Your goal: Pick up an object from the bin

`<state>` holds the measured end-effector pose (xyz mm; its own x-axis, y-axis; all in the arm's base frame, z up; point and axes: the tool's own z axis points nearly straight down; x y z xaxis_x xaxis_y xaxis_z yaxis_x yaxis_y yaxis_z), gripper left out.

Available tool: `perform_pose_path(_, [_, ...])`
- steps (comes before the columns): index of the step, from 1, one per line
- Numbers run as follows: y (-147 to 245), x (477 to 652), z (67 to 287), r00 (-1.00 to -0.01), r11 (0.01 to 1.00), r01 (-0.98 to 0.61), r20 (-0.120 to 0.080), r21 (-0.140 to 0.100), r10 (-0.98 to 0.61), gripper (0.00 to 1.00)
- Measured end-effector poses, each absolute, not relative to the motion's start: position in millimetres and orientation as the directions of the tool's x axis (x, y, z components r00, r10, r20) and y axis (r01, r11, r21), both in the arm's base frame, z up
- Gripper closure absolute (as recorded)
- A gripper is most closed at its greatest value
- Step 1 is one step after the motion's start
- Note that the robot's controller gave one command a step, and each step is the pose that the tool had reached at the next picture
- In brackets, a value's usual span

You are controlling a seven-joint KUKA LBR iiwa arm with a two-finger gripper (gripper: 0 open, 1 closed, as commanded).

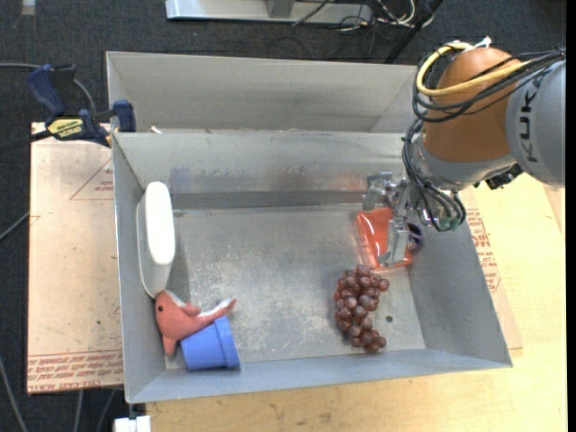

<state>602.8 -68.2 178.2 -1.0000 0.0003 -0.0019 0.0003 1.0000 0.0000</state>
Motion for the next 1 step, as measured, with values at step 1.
perform_pose_path(1, [-68.2, 578.2, 140.1, -0.985, 0.985, -0.170, -0.008, -0.001, -0.170, 0.00])
